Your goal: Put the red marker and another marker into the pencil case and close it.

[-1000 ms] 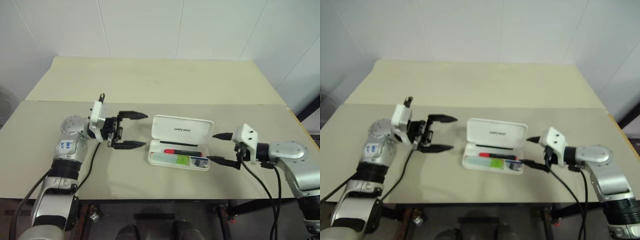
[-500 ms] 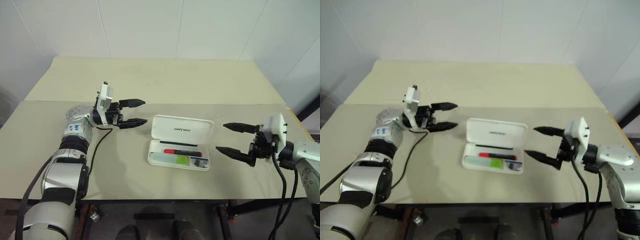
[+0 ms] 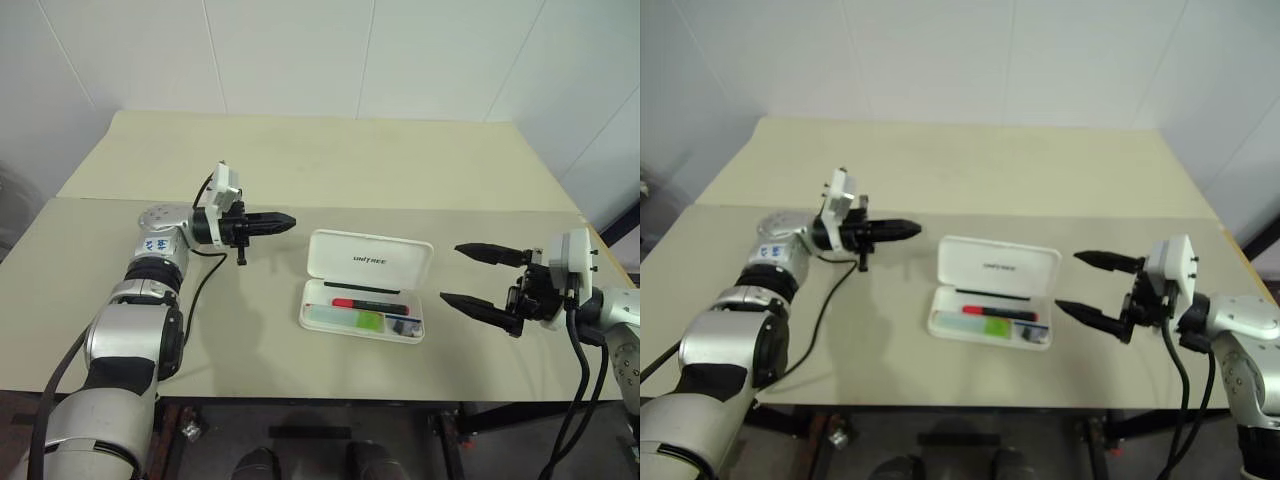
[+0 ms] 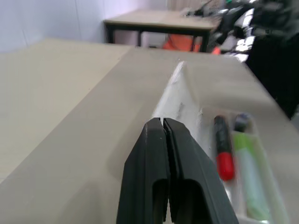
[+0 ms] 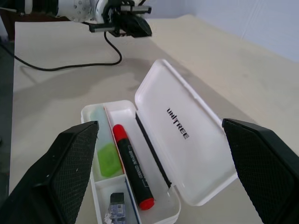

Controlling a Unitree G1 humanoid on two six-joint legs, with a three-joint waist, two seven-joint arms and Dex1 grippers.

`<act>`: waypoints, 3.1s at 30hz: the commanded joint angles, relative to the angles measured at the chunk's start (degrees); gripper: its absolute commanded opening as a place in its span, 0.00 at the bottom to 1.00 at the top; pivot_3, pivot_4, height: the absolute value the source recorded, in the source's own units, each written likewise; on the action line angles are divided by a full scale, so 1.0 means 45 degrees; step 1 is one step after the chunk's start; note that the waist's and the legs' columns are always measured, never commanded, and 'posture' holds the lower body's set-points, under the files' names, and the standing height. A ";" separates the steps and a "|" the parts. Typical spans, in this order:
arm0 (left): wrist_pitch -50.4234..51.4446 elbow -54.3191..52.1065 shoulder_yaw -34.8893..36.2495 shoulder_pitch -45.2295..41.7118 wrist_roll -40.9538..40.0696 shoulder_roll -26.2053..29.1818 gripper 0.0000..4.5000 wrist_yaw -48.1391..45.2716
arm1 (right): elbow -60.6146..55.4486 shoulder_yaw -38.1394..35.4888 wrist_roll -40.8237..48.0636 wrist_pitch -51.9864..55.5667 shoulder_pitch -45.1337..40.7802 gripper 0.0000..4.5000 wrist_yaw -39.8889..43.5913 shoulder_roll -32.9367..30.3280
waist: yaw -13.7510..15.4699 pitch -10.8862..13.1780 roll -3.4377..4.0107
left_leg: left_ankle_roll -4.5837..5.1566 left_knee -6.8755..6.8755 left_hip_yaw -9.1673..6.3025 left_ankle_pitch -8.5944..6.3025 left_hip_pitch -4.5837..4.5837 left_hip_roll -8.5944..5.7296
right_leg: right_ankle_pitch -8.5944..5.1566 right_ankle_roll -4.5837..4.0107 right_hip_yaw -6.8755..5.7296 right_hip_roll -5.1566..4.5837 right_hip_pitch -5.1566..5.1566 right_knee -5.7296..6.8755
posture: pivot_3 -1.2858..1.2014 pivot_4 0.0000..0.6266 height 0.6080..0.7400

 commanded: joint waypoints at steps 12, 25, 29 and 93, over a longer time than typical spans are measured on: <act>0.0067 0.0928 -0.0429 -0.1093 0.3066 -0.1583 0.01 0.4873 | -0.1007 -0.0749 0.0303 -0.0125 0.0930 1.00 -0.0683 -0.0061 | 0.0021 0.0000 0.0000 | -0.0001 -0.0005 0.0003 0.0000 -0.0005 -0.0001 | 0.0003 0.0005 0.0000 0.0001 -0.0004 -0.0003 | 0.52 0.24 1.00; 0.0296 0.0816 -0.0512 -0.2020 0.3299 -0.1624 0.01 -0.1836 | -0.0484 -0.1273 0.0695 -0.0245 0.1193 1.00 0.0078 -0.0420 | 0.0001 0.0000 0.0000 | -0.0009 -0.0009 0.0006 0.0004 -0.0003 -0.0004 | 0.0004 0.0007 0.0001 0.0012 -0.0001 -0.0007 | 0.52 0.24 1.00; -0.0087 0.0686 -0.0877 -0.2150 0.3370 -0.1785 0.01 -0.2737 | -0.0324 -0.1192 0.0704 -0.0347 0.1028 1.00 0.0176 -0.0382 | 0.0001 0.0000 0.0000 | -0.0007 -0.0004 -0.0001 0.0003 -0.0002 -0.0004 | 0.0003 0.0007 0.0004 0.0010 0.0000 -0.0004 | 0.52 0.24 1.00; -0.3340 -0.4201 -0.2329 0.2469 -0.3132 -0.0757 0.01 -0.2815 | 0.3508 0.0000 0.0185 -0.1333 -0.1686 1.00 0.3270 -0.0386 | -0.0074 0.0006 0.0049 | 0.0006 0.0109 -0.0003 0.0008 0.0019 0.0003 | 0.0022 0.0038 0.0038 0.0011 0.0016 0.0119 | 0.52 0.24 1.00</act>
